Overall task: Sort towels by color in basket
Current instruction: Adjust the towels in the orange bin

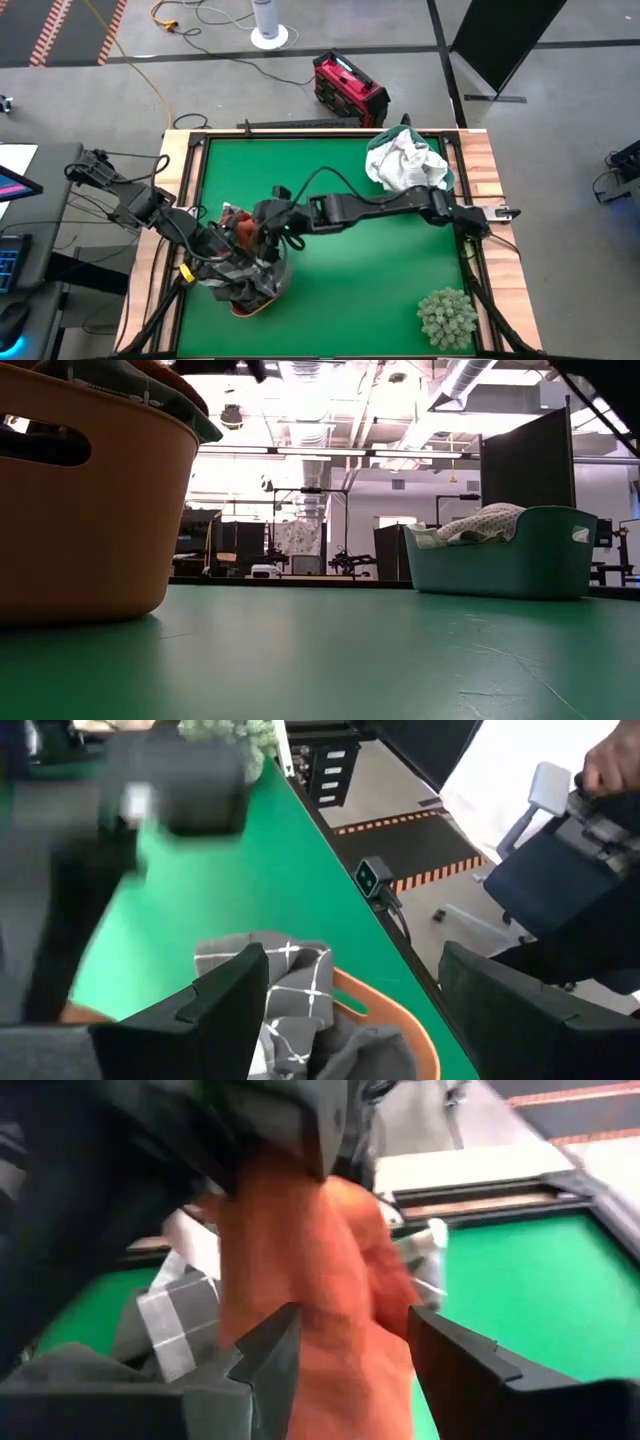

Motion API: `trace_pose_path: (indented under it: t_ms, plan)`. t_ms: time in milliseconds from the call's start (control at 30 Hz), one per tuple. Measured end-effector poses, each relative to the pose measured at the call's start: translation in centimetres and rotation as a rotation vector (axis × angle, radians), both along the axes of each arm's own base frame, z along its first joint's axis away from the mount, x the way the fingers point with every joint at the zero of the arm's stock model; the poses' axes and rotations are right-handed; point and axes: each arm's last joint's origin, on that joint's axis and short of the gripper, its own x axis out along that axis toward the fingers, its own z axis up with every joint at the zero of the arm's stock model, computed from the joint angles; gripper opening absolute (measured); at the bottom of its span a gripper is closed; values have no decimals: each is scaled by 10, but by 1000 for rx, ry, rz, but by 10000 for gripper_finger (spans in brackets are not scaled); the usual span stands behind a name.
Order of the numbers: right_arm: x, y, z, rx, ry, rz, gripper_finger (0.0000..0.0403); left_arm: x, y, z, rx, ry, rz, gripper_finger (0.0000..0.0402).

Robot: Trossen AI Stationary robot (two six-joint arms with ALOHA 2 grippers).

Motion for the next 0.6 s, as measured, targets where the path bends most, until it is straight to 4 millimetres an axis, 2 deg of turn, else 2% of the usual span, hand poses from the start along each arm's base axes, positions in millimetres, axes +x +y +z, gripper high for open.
trace_pose_path:
  t_ms: [100, 167, 233, 367, 600]
  plan:
    - [15, -6, -17, 37, -25, 74, 206, 0, 0, 1, 14, -23, -10, 281]
    - [20, -4, -26, 51, -28, 79, 186, 0, 0, 0, 36, -26, -11, 281]
    - [25, -1, -32, 80, -48, 75, 145, 0, 0, 1, 47, -35, -12, 281]
    - [25, 3, -34, 100, -43, 77, 30, 0, 1, 1, 60, -47, -18, 281]
    - [22, 11, -33, 164, -26, 55, 23, -7, 5, 17, 10, -194, -28, 281]
